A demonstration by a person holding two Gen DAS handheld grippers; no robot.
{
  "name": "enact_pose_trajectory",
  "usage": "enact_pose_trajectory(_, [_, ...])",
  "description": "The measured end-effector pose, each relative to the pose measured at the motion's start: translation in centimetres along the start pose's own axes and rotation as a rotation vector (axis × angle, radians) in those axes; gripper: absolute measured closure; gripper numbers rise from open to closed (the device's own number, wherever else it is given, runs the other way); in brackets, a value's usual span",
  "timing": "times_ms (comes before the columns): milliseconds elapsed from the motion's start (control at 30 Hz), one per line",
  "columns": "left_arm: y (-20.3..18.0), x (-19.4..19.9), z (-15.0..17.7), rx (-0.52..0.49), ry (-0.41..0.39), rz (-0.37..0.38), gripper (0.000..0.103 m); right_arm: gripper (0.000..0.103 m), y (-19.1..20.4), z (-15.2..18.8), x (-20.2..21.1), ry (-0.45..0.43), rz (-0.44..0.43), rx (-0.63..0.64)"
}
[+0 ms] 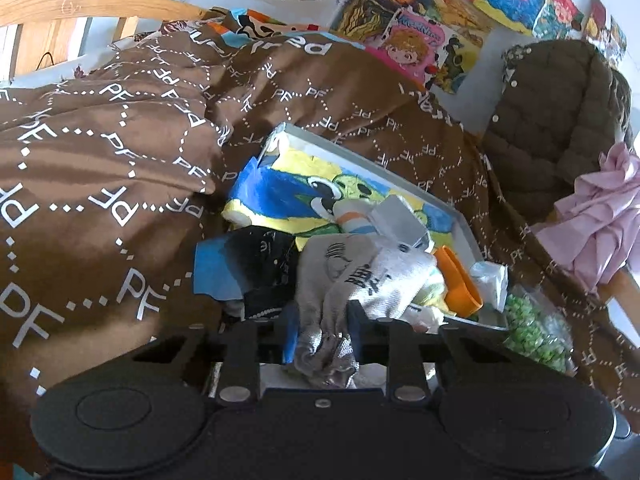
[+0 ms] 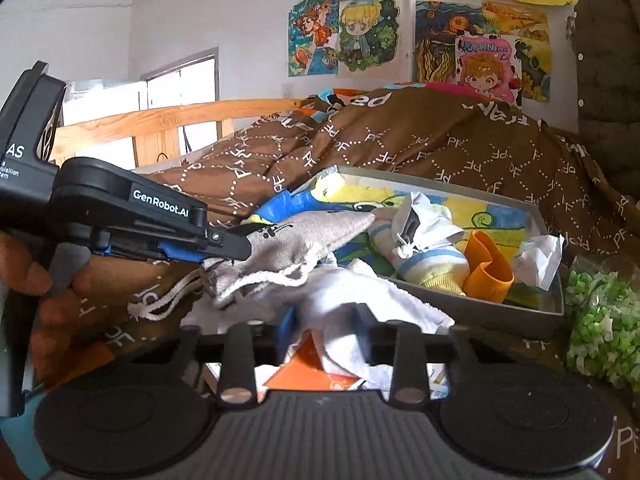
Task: Organize soft objects
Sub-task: 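Grasp the grey drawstring pouch with the left gripper while the right gripper grasps white cloth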
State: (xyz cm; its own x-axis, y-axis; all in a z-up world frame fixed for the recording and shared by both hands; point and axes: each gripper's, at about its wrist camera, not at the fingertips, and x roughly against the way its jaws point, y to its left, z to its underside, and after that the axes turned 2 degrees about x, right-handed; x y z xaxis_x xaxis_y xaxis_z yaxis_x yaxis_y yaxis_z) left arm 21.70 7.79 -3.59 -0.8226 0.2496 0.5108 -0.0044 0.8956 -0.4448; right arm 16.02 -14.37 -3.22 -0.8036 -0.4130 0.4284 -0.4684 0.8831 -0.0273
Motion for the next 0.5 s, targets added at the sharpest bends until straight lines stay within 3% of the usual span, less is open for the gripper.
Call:
enact_pose_trajectory(67, [-0.16,0.20,-0.13,0.003,-0.006,0.004,0.097,0.075,-0.11,-0.21,0.30,-0.009,-0.011,-0.012])
enact_pose_trajectory(233, [-0.22,0.11,-0.12,0.006,0.001,-0.004,0.096,0.085,-0.45,-0.71,0.85,-0.018,-0.031,-0.048])
enact_pose_trajectory(433, [0.10,-0.16,-0.06,0.023,0.011,0.009,0.082,0.085,-0.42,-0.52,0.35,0.016,-0.019,-0.047])
enact_pose_trajectory(500, [0.06,-0.32,0.04,0.019,0.023,0.011,0.070,0.086,-0.37,-0.50,0.38,0.017,-0.026,-0.047])
